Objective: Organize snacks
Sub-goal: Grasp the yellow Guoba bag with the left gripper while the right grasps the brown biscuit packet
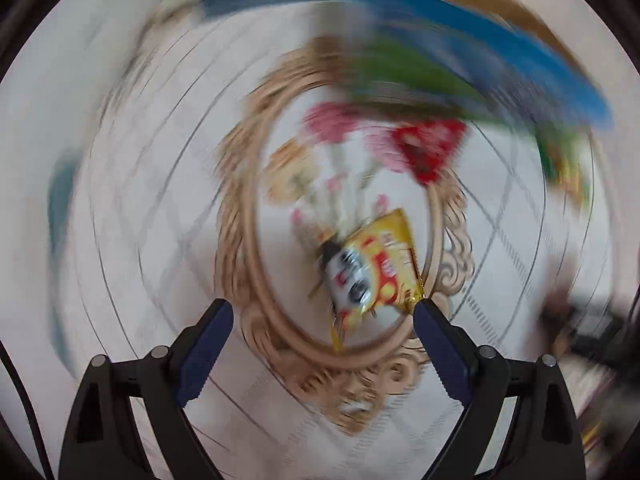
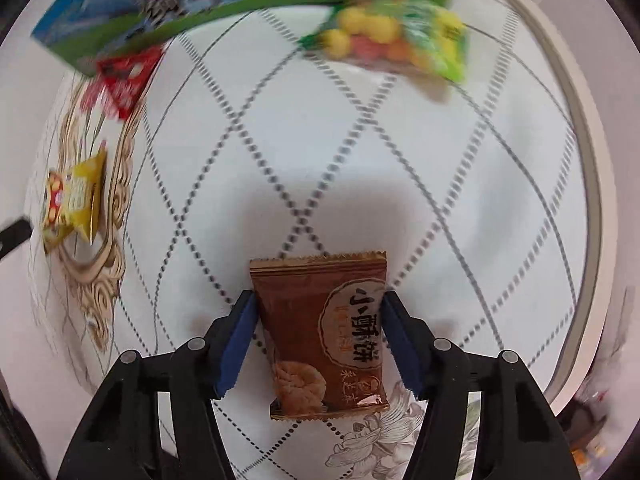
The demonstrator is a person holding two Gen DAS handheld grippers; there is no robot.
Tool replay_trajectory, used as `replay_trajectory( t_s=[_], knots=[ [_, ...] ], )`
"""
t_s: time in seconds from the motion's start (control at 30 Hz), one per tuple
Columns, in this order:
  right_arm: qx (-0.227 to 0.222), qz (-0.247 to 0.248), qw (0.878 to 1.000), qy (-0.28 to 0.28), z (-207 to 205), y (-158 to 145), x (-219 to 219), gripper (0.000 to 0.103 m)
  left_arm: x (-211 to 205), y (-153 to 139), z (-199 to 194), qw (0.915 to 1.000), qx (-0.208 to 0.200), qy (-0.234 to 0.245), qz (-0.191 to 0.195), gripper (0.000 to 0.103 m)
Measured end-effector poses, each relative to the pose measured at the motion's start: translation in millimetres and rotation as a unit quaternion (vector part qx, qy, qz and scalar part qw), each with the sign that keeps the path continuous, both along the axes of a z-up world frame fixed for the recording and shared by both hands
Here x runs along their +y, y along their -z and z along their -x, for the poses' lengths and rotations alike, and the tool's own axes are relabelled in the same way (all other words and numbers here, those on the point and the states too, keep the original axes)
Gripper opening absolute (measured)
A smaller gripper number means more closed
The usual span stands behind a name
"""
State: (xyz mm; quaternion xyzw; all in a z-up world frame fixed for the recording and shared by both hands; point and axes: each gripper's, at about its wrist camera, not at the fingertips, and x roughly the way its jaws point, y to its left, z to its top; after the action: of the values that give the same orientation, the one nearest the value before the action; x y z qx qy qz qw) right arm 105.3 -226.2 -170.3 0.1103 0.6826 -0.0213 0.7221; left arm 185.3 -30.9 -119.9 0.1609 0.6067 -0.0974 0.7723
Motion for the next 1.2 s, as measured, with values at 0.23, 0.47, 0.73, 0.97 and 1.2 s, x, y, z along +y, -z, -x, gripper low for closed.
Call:
replay_trajectory(
  t_s=[0.23,0.47,0.73,0.97,1.2],
  knots=[
    [0.025,-0.036,0.999,-0.018,-18,-17,4,0.066,-71,36,6,0.9655,0.036,0.226,-0.123,0.092],
    [0.029,-0.045,0.998,-0.026,-7,-42,-17,0.066,-90,84,8,0.9373,0.108,0.28,-0.177,0.091],
    [0.022,-0.045,0.999,-0.018,18,-52,-50,0.066,-45,80,8,0.982,0.187,0.023,0.011,0.075],
    [0.042,-0.046,0.998,-0.032,18,-25,-47,0.066,8,88,22,0.9471,0.226,-0.156,0.165,0.075],
    [0.027,-0.022,0.995,-0.089,20,-29,-21,0.062,8,81,12,0.9503,0.223,-0.15,0.157,0.075]
  ],
)
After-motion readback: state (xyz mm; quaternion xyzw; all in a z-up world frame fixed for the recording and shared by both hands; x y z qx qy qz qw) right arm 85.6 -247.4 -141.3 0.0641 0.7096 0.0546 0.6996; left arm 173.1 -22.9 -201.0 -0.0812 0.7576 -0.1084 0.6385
